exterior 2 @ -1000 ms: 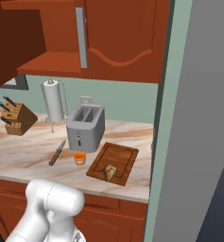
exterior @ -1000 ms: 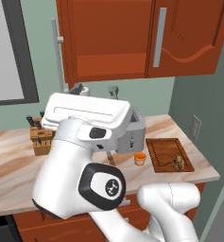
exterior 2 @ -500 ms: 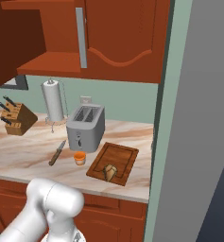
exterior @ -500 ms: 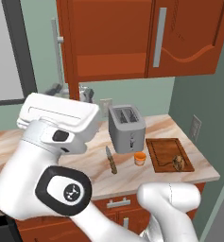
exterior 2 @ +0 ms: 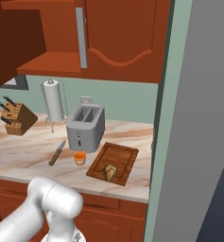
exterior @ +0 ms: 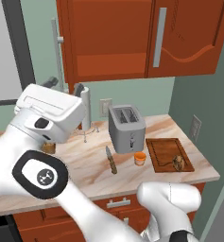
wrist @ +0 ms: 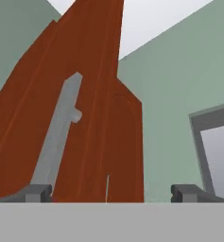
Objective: Pick the bread, place it on the cutting board, pick the jam, place it on the counter, and close the cabinet.
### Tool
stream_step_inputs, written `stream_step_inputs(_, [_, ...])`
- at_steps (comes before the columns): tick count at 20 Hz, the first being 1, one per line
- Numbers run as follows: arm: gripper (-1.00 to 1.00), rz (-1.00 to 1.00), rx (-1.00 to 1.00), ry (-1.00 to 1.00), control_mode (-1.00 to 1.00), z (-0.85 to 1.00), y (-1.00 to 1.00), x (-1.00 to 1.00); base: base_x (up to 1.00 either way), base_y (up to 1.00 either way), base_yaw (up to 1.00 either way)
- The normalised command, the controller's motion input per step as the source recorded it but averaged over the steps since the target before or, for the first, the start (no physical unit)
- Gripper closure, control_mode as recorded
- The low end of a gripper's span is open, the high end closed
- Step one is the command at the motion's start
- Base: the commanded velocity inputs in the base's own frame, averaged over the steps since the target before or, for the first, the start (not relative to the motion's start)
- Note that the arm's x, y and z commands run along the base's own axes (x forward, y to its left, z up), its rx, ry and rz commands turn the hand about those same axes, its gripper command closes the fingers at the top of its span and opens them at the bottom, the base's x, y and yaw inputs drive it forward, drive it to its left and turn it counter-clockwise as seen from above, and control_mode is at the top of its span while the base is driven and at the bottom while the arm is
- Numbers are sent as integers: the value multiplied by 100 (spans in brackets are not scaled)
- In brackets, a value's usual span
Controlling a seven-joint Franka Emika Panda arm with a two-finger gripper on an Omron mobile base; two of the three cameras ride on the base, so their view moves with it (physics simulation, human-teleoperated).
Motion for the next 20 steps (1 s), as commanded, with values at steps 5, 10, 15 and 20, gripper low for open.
stream_step_inputs(5, [-100,-11,0,0,-100,0,0,37,0,0,0])
stream_step_inputs(10, [-100,-10,-1,-2,-100,-5,15,23,0,0,0])
stream_step_inputs(15, [-100,-9,0,-4,-100,-1,5,14,0,0,0])
stream_step_inputs(20, [-100,-10,0,-3,-100,0,0,24,0,0,0])
